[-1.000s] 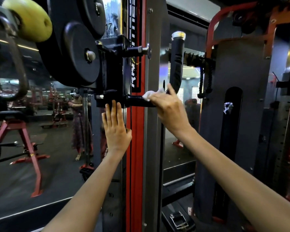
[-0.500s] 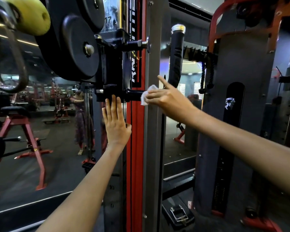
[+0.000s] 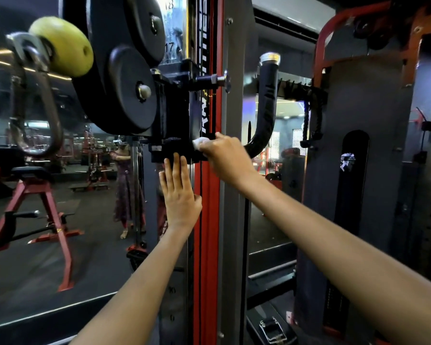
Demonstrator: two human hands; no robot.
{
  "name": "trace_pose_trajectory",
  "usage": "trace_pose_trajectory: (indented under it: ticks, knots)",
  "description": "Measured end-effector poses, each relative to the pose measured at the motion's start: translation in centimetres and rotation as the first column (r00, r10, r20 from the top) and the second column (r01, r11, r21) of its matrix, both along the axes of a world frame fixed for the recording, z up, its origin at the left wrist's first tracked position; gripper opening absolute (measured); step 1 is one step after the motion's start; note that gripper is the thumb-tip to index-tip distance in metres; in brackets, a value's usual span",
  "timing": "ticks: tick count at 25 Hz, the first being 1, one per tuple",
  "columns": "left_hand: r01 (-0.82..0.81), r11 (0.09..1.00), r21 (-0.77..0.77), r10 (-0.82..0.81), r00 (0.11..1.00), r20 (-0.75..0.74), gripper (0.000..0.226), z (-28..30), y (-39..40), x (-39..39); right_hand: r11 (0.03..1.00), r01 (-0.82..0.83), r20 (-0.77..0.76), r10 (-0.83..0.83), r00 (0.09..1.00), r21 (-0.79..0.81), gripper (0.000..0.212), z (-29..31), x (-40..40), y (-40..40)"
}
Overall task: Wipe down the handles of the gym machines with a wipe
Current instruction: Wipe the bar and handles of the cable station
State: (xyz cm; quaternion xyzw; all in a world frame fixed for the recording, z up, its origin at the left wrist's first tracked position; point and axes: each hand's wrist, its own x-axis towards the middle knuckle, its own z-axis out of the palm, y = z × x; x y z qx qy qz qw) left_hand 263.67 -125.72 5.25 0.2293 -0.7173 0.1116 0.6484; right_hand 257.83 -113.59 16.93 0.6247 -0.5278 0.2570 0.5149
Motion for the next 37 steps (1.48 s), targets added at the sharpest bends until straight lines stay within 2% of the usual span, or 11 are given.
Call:
trace_pose_trajectory:
  ticks: [3,8,11,14,16,20,22,25,29,31,37]
  knots:
    - [0.004,1.000,0.006,-0.004,1.000,0.004,0.120,0.0,-0.1,0.1,0.980,0.132,0.220,-0.164,0.962,0.151,0.012,1.1,2.0,-1.8]
    - [-0.016,1.000,0.022,0.015,0.999,0.031,0.118,0.1,0.1,0.3,0.946,0.151,-0.106,-0.125,0.987,0.287,0.033,1.2,-1.8,0.7]
    - [-0.031,0.999,0.037,0.029,0.998,0.051,0.113,0.2,0.4,0.4,0.856,0.324,-0.243,-0.242,0.939,0.403,0.033,3.6,-4.4,3.9]
    - [-0.049,0.998,0.044,0.046,0.997,0.063,0.106,0.4,0.8,1.0,0.813,0.450,-0.393,-0.302,0.869,0.371,0.028,5.4,-5.5,7.0]
    - [-0.049,0.999,0.004,0.049,0.997,0.061,0.101,0.7,1.5,1.4,0.838,0.428,-0.352,-0.309,0.884,0.337,0.024,4.8,-4.6,6.7]
    - [-0.009,0.994,-0.113,0.020,0.995,0.099,0.093,2.8,3.7,0.6,0.859,0.307,0.001,-0.337,0.941,0.409,0.024,3.4,-1.8,3.2]
    - [-0.055,0.982,-0.182,0.081,0.987,0.140,0.091,4.7,4.4,0.0,0.857,0.241,0.071,-0.305,0.950,0.456,0.025,3.9,-2.8,3.1]
    - [-0.066,0.961,-0.268,0.122,0.973,0.198,0.082,7.3,3.9,-0.1,0.783,0.390,-0.295,-0.274,0.916,0.485,0.023,5.9,-4.8,5.2]
    - [-0.075,0.969,-0.236,0.132,0.964,0.232,0.066,7.9,3.7,-0.1,0.637,0.673,-0.762,-0.200,0.616,0.377,0.035,10.8,-4.3,8.6]
    - [-0.067,0.977,-0.204,0.115,0.965,0.234,0.059,8.0,3.9,-0.3,0.685,0.678,-0.812,-0.219,0.541,0.266,0.038,13.2,-4.8,9.4]
    - [-0.091,0.985,-0.144,0.121,0.968,0.220,0.055,8.2,4.2,-0.7,0.929,0.328,-0.608,-0.162,0.777,0.173,0.022,10.2,-7.8,9.0]
